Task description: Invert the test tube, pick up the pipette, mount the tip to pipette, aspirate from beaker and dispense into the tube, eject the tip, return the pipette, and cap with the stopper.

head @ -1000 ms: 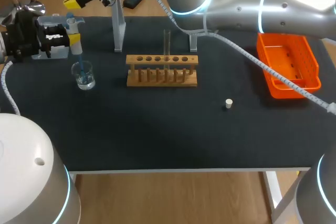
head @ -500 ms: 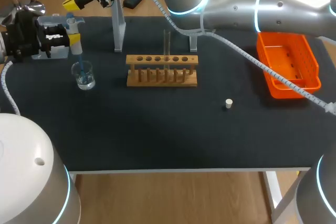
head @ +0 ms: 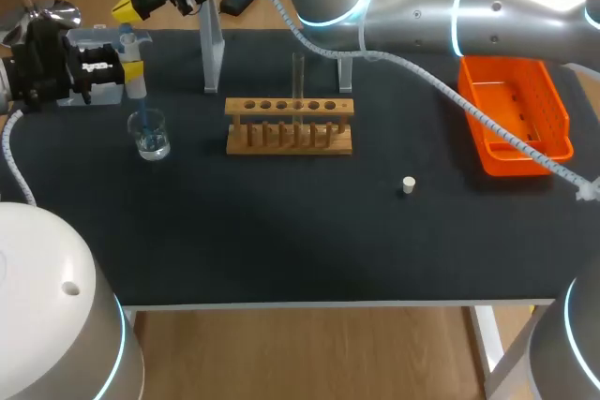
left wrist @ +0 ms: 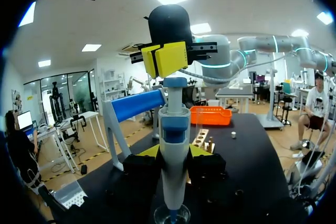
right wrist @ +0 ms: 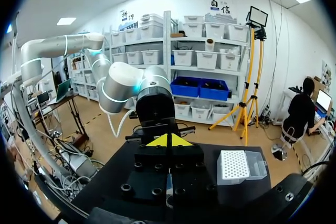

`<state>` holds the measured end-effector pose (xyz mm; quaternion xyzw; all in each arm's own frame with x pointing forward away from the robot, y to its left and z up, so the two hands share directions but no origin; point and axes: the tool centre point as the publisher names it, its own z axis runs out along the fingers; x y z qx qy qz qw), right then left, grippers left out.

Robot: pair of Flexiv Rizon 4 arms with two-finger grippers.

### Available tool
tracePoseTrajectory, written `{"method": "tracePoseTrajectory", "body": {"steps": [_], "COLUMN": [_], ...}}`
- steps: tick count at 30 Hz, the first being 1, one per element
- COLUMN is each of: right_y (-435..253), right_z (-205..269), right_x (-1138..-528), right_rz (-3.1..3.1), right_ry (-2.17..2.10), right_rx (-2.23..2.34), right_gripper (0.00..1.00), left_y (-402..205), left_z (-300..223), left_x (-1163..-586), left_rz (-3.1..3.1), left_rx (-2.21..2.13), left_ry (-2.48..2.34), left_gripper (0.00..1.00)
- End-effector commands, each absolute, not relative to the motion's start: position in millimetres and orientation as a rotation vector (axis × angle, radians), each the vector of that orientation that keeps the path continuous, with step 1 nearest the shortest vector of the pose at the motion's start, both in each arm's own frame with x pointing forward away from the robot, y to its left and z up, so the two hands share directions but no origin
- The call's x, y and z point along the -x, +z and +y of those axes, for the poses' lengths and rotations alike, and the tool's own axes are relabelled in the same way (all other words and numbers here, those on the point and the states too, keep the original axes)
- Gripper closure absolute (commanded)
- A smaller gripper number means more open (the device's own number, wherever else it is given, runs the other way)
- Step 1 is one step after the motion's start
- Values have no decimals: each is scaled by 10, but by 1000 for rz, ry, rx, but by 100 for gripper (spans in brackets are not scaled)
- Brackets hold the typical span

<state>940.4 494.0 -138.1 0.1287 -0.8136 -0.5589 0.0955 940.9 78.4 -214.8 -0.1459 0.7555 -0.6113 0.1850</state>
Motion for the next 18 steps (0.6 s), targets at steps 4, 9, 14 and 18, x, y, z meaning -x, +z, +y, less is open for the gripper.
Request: {"method": "tracePoseTrajectory", "body": {"steps": [4, 9, 14, 18], "right_y": [-1430, -1442, -1460, -1473], "right_z": [4932, 4931, 4935, 4937], "right_x": [-9410, -9405, -9395, -9377], "right_rz": [-2406, -2406, -2406, -2406], "right_ry": [-1648, -1645, -1640, -1635], "right_rx": [-380, -378, -377, -377], "right_gripper": [100, 100, 100, 100], "left_y": [-2135, -2135, -2135, -2135], "left_z": [796, 796, 796, 796], "left_x": [-9416, -9416, -9416, -9416], "left_rz": [2128, 2128, 2128, 2128], "left_rx": [408, 408, 408, 408], "left_ry": [-1725, -1725, -1725, -1725], "left_gripper": [100, 100, 100, 100]}}
